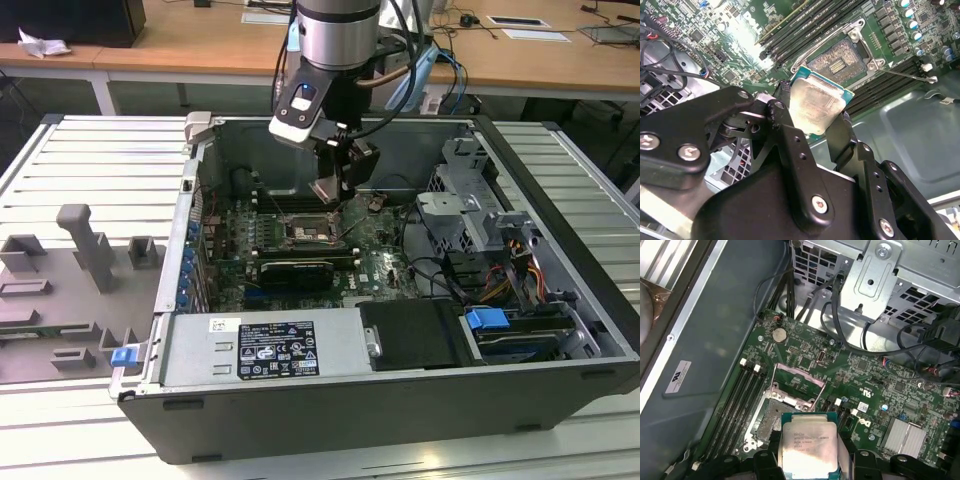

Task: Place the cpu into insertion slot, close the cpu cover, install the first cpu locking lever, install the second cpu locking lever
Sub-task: 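Place the cpu into insertion slot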

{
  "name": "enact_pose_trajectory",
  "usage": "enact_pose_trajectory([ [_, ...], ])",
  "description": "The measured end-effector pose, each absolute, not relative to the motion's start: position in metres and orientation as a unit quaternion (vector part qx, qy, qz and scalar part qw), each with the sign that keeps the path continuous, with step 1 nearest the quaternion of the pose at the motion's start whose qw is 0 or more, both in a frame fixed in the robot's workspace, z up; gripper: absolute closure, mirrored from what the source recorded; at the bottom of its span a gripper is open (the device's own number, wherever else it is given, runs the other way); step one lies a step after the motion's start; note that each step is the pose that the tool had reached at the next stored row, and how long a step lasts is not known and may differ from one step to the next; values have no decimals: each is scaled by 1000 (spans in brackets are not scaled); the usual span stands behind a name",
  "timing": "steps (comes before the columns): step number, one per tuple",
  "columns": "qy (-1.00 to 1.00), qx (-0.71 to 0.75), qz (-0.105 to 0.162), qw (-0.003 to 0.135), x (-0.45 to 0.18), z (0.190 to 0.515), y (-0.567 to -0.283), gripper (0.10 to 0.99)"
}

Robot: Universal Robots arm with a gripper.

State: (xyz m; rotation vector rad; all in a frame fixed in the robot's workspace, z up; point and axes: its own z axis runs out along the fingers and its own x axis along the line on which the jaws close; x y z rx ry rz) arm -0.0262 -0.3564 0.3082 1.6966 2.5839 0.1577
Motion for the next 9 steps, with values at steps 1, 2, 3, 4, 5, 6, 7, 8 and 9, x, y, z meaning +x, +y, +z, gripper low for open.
enact_pose_trajectory([
  [1, 835, 548, 51, 23, -26, 308, -356, 557],
  [2, 834, 548, 51, 23, -26, 307, -356, 557],
  [3, 834, 549, 51, 23, -26, 307, -356, 557],
  [4, 834, 549, 51, 23, -26, 306, -356, 557],
  [5, 834, 549, 51, 23, -26, 306, -356, 557],
  [6, 834, 550, 51, 23, -26, 305, -356, 557],
  [7, 833, 550, 51, 23, -26, 305, -356, 557],
  [8, 833, 550, 51, 23, -26, 304, -356, 557],
  [9, 833, 550, 51, 23, -26, 303, -356, 557],
])
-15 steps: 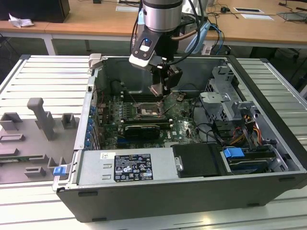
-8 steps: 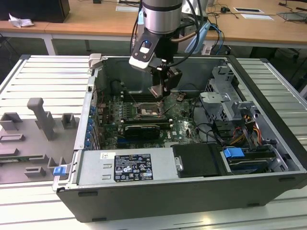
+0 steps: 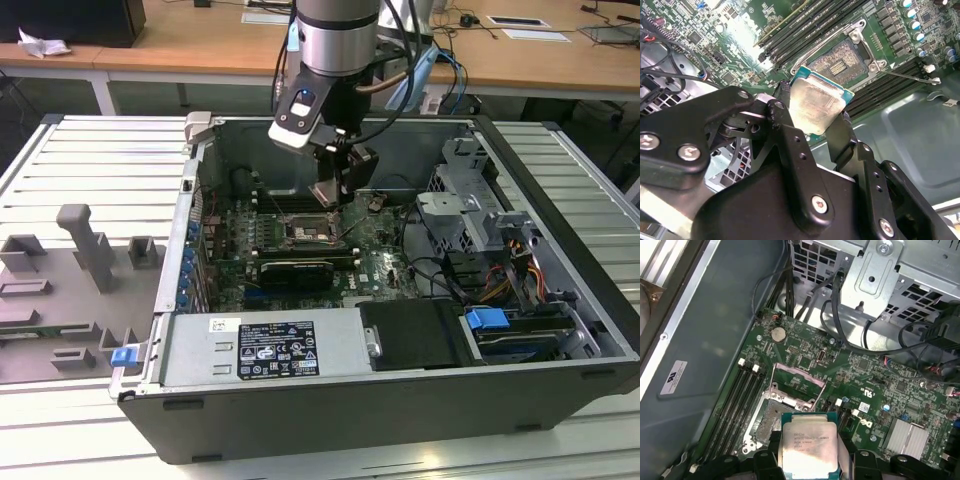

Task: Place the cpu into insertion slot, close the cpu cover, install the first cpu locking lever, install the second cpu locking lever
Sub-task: 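Place the cpu into insertion slot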

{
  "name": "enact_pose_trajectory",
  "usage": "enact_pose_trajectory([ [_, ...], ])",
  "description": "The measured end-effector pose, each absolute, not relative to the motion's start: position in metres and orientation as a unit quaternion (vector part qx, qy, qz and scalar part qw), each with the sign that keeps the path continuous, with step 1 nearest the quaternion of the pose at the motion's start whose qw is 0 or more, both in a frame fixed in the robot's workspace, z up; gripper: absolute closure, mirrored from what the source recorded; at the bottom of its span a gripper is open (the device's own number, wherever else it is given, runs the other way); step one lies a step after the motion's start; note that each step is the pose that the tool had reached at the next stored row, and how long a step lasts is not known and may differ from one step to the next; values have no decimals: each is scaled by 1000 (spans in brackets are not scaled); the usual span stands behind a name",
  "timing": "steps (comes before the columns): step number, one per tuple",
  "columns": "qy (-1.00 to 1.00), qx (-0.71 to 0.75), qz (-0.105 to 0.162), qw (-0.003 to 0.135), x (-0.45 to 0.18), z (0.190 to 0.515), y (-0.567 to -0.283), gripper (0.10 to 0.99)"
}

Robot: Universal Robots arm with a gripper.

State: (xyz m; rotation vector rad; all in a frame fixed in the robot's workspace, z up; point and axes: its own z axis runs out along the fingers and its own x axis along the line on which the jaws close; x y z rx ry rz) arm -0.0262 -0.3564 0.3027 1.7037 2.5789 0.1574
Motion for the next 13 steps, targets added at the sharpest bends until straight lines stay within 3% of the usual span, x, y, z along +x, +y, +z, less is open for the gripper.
enact_pose_trajectory([
  [13, 831, 553, 51, 24, -26, 296, -356, 557],
])
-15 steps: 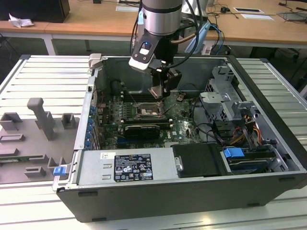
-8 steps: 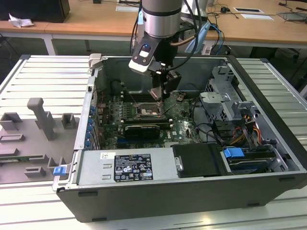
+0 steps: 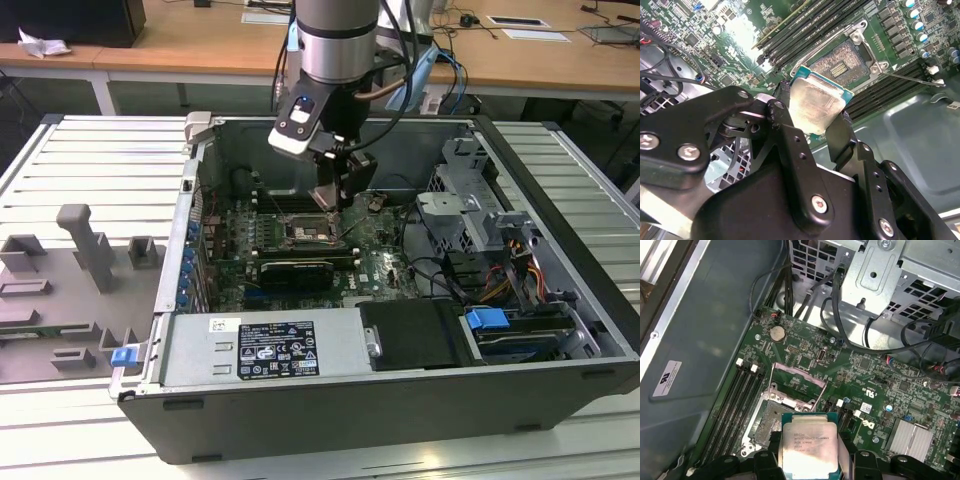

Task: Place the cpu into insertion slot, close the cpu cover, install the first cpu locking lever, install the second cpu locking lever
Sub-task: 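Place the cpu into insertion slot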

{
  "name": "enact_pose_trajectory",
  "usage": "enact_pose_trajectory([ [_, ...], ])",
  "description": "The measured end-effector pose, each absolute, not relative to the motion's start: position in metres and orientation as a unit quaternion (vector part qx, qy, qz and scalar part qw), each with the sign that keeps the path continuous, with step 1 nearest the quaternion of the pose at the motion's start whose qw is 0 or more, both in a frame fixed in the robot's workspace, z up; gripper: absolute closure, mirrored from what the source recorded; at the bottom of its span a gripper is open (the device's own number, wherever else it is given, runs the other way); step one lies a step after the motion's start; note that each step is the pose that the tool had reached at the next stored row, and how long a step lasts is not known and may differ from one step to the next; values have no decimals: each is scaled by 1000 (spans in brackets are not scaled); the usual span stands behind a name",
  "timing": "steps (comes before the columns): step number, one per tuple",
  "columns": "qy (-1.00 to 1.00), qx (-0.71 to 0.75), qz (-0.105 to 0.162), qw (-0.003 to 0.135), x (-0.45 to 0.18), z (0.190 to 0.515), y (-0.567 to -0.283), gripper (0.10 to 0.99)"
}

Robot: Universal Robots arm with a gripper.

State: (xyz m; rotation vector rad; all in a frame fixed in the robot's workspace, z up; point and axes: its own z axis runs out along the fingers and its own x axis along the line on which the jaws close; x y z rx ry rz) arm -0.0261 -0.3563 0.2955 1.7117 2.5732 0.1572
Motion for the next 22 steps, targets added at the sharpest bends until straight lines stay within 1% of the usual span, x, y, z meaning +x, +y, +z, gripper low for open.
enact_pose_trajectory([
  [22, 828, 558, 51, 24, -26, 284, -356, 557],
])
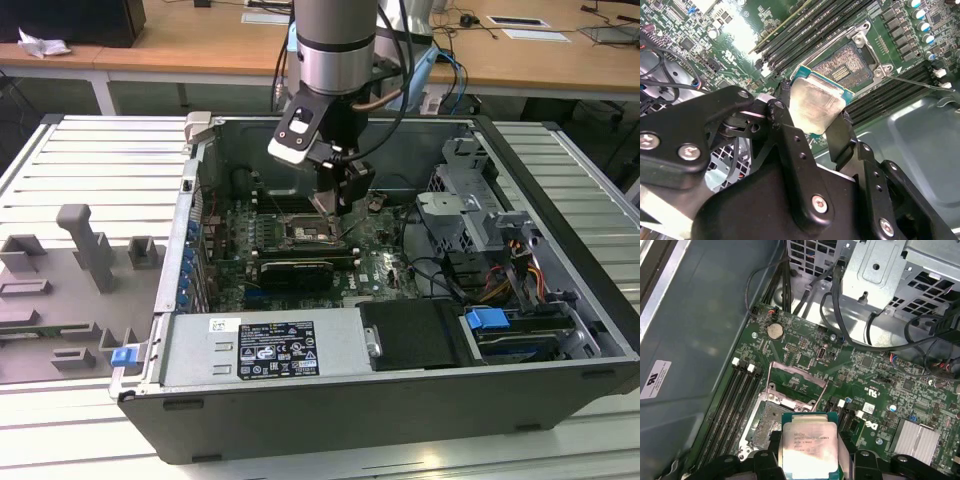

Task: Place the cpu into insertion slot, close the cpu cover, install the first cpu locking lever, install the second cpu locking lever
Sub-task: 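Place the cpu into insertion slot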

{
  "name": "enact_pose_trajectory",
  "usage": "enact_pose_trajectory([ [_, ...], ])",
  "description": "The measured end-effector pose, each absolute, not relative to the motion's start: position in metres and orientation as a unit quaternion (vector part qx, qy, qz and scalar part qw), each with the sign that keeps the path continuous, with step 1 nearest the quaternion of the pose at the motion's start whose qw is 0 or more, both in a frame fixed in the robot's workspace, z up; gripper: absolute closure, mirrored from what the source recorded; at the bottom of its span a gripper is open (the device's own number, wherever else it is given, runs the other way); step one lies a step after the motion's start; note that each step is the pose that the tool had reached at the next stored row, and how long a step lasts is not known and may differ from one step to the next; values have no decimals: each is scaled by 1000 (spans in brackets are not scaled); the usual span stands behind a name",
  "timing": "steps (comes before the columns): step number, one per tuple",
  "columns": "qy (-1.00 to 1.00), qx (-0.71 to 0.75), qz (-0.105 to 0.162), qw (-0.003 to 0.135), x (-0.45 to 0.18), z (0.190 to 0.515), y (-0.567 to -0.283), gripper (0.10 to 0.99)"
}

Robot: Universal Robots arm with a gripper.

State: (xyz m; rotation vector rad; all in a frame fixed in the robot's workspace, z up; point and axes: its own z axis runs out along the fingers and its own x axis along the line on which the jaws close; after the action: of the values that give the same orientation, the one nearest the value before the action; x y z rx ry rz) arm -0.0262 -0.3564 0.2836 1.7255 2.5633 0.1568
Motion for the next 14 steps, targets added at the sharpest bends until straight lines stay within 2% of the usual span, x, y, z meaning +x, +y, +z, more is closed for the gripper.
enact_pose_trajectory([
  [14, 826, 560, 51, 24, -26, 275, -356, 557],
])
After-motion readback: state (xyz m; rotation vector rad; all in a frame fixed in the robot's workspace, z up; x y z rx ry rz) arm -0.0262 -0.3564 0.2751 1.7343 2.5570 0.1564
